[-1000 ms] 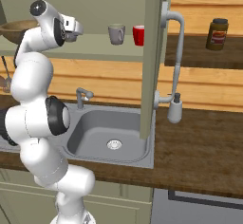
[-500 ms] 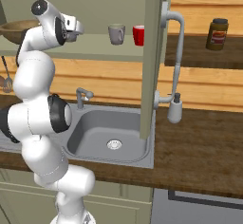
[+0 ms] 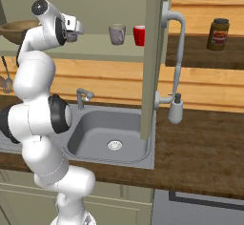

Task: Gather all objects into one cabinet and sort the glasses and bowls to opposite sides.

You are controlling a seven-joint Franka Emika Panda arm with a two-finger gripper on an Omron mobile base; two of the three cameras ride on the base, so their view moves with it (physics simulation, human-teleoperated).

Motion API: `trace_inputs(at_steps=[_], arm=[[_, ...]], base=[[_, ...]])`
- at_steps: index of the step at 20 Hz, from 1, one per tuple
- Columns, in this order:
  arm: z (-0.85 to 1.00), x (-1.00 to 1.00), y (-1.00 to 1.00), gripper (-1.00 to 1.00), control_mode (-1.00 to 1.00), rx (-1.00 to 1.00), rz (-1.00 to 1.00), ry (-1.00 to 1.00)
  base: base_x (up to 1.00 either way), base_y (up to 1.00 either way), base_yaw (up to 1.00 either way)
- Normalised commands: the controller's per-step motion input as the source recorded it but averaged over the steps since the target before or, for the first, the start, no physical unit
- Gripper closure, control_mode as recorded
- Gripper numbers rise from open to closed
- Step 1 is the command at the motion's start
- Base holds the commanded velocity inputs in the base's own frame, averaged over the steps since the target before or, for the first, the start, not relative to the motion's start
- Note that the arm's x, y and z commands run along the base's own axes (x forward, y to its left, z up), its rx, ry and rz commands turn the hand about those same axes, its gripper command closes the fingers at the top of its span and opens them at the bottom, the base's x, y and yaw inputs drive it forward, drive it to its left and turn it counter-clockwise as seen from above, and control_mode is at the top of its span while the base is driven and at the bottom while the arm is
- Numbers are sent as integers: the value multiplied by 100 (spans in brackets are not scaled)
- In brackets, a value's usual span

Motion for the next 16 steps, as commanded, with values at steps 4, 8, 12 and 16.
trace_inputs(at_steps=[4, 8, 12, 16], arm=[[0, 0, 0, 100, -100, 0, 0, 0], [0, 0, 0, 100, -100, 0, 0, 0], [0, -6, 0, 100, -100, 0, 0, 0], [1, -54, -13, 100, -100, 0, -1, 0]], base=[[0, 0, 0], [0, 0, 0], [0, 0, 0], [0, 0, 0]])
